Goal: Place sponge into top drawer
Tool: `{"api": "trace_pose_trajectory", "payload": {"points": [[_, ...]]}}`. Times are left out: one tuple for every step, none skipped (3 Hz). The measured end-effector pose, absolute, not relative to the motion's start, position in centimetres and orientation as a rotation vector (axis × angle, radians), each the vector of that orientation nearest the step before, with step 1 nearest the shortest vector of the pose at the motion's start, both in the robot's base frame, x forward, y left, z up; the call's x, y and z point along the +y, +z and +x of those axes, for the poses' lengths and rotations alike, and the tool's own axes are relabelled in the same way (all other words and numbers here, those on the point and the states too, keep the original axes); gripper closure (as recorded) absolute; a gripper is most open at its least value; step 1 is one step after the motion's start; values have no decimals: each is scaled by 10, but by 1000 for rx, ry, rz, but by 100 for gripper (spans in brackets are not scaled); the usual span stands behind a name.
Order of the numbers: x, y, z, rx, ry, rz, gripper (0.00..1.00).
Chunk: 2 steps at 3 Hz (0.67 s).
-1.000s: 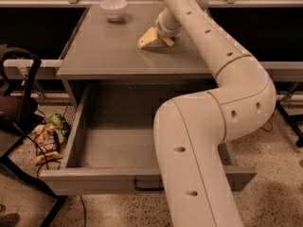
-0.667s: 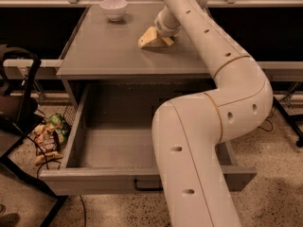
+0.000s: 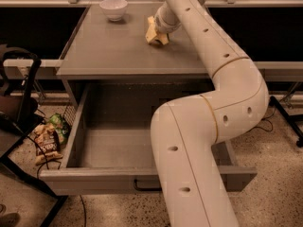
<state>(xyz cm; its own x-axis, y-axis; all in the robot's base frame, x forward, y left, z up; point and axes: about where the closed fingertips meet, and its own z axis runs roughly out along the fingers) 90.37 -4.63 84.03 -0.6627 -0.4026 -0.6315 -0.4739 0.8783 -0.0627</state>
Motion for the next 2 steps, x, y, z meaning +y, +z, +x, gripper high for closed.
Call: {"api": "trace_pose_trajectory", "payload": {"points": [[-71, 894, 890, 2287, 190, -630, 100], [-107, 980, 857, 2168, 204, -617, 100]]}}
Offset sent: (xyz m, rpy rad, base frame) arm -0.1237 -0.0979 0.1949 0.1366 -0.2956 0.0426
